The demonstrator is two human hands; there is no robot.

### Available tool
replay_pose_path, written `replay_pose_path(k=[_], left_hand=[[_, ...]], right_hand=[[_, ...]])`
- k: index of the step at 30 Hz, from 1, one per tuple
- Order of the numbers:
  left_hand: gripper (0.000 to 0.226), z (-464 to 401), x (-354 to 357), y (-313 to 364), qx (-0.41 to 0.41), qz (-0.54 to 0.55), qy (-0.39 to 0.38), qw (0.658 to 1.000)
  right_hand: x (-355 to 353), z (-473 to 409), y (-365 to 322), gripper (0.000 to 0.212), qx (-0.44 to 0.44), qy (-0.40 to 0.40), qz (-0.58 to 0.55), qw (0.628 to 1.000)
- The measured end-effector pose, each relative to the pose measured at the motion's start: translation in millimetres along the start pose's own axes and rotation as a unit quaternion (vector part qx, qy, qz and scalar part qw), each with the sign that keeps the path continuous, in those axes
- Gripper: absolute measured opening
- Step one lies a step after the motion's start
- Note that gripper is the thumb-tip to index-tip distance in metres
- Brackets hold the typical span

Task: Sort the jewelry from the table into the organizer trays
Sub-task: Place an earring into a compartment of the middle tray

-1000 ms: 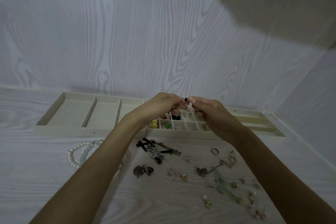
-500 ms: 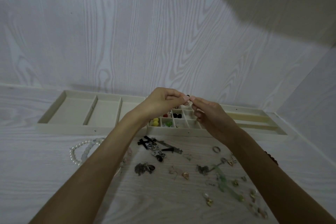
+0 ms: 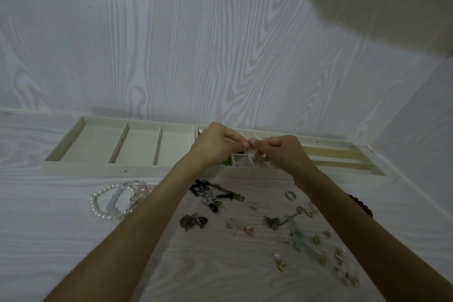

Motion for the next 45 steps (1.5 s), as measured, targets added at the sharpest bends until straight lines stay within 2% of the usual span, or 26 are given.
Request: replay_pose_path(k=[3,10,15,19,23,25,28,31,33,36,42,45], left_hand=[[0.012,1,3,-4,0.004,0.001,0.002,1.0],[0.005,-3,1,-5,-0.003,-0.004,0.008,1.0],[0.007,1,2,-5,-0.008,0.004,0.006,1.0],[0.008,-2,2,-5,-0.011,-0.014,0.025,1.0],[0.009,-3,-3,-6,-0.006,-0.069,-0.001,0.998],[0.011,-4,-11,-7,-0.012,-0.118,0.004,0.993],[0.009,-3,-28,-6,-0.02,-0.172,0.052,0.984],[0.006,0,-39,-4,-0.014,-0.173,0.066,0.983],[0.008,1,-41,-3,-0.012,-0.17,0.065,0.983],[0.011,0,-40,-2,-0.009,-0.17,0.066,0.983],[0.011,3,-37,2,-0.004,-0.164,0.069,0.984],[0.015,4,-37,3,-0.004,-0.165,0.069,0.984]], right_hand=[[-1,0,3,0.027,0.0,-0.025,0.014,1.0],[5,-6,3,0.024,-0.002,-0.082,0.021,0.996],[7,-7,8,0.039,0.029,-0.102,0.026,0.994],[7,-9,0,0.025,-0.024,-0.093,0.046,0.994],[8,-16,-5,0.025,-0.087,-0.123,0.118,0.981],[10,-22,-4,0.025,-0.112,-0.154,0.186,0.964],[14,-31,0,0.022,-0.13,-0.205,0.3,0.923],[19,-35,-2,0.022,-0.176,-0.228,0.442,0.85],[23,-34,-7,0.021,-0.211,-0.23,0.499,0.809],[31,-32,-11,0.021,-0.242,-0.238,0.538,0.771],[41,-30,-12,0.026,-0.257,-0.233,0.578,0.738],[43,-28,-14,0.024,-0.269,-0.236,0.613,0.704]])
Point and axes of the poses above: each hand's wrist, its own z-axis away from the middle knuckle, its own x-axis out of the palm, y = z × x, the point moved 4 cm from there along -z, towards the middle knuckle, and after that the axes turned 7 degrees about -x, right-handed, at the moved point
